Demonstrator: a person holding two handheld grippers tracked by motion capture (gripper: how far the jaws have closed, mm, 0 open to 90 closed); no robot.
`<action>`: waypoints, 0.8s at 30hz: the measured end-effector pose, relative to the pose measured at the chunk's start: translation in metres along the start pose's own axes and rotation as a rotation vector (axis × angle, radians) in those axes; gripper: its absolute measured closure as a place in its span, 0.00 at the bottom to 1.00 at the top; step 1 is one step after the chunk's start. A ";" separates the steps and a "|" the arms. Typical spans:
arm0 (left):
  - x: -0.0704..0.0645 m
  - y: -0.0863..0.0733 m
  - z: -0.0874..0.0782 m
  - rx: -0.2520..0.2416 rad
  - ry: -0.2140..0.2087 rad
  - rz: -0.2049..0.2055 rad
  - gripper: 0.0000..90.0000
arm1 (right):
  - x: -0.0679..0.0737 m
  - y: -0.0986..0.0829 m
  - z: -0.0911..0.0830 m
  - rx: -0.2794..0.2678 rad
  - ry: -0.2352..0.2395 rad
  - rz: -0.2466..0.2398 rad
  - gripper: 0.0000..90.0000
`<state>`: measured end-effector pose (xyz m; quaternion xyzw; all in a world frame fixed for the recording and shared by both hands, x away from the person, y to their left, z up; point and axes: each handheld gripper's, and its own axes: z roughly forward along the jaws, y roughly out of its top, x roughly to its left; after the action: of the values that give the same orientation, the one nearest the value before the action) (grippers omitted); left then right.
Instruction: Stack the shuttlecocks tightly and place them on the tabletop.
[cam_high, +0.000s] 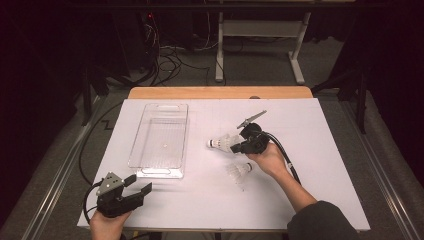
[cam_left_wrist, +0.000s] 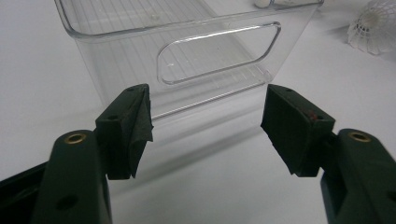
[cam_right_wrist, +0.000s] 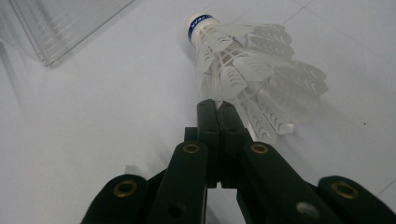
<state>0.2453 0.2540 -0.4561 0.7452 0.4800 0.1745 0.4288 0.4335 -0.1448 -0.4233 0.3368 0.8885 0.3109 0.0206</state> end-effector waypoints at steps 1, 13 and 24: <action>0.000 0.000 0.000 -0.001 0.000 0.000 0.38 | 0.000 0.000 0.000 0.000 0.001 0.000 1.00; 0.000 0.000 0.000 -0.003 0.000 -0.001 0.38 | 0.002 0.005 0.004 0.000 0.010 -0.004 1.00; 0.000 0.000 0.000 -0.003 0.000 -0.002 0.38 | -0.002 0.004 0.005 -0.016 -0.024 0.020 0.91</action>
<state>0.2451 0.2542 -0.4561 0.7443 0.4803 0.1747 0.4300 0.4385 -0.1410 -0.4251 0.3490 0.8823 0.3143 0.0307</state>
